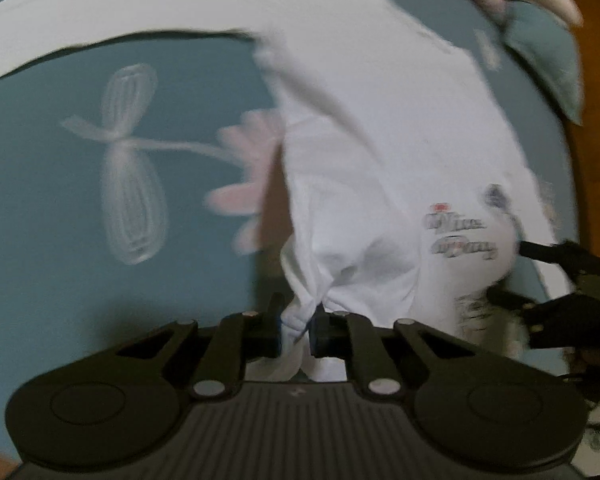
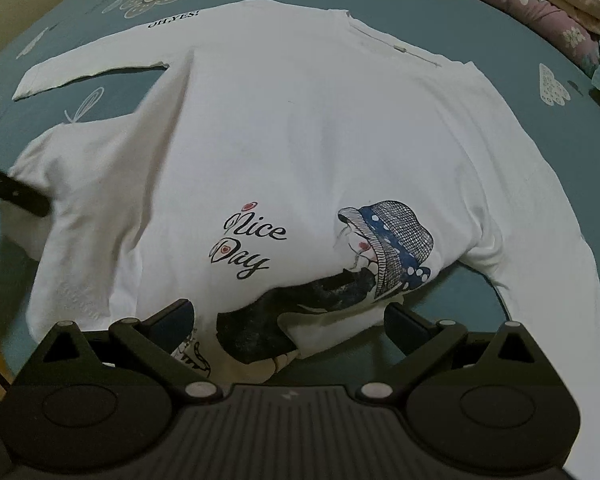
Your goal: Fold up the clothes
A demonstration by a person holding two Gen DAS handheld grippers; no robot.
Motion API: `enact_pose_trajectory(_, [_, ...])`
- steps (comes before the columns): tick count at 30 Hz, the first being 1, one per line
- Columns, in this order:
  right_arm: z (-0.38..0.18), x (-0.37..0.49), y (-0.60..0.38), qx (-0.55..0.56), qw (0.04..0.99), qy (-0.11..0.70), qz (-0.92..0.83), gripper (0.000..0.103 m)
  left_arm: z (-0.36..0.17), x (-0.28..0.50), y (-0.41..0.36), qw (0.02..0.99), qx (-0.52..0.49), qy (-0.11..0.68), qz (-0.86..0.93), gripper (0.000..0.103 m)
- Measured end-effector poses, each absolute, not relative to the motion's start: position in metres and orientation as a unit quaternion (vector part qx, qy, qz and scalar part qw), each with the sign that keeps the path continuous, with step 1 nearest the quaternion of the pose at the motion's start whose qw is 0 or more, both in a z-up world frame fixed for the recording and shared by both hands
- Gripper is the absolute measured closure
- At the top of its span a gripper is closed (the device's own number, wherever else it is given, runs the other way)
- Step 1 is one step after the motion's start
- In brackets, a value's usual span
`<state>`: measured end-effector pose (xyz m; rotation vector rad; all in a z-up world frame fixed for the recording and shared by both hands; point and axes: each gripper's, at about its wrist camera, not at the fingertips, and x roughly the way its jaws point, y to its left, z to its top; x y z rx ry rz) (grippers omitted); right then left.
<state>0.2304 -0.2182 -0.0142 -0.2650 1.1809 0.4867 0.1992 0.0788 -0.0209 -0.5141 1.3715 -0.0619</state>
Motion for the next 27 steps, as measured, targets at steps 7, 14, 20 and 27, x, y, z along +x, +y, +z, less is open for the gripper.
enact_pose_trajectory(7, [-0.016, 0.233, -0.218, -0.117, 0.797, 0.550, 0.220, 0.000, -0.021, 0.170, 0.105, 0.721, -0.240, 0.650, 0.008, 0.095])
enact_pose_trajectory(14, [-0.012, 0.237, -0.228, -0.092, 0.800, 0.556, 0.206, 0.000, -0.049, 0.174, 0.109, 0.696, -0.239, 0.676, 0.035, 0.089])
enact_pose_trajectory(20, [-0.016, 0.234, -0.244, -0.062, 0.796, 0.574, 0.183, 0.000, -0.053, 0.170, 0.123, 0.681, -0.242, 0.689, 0.053, 0.082])
enact_pose_trajectory(27, [-0.021, 0.226, -0.266, 0.026, 0.796, 0.585, 0.156, 0.000, -0.016, 0.180, 0.112, 0.700, -0.146, 0.698, 0.046, 0.080])
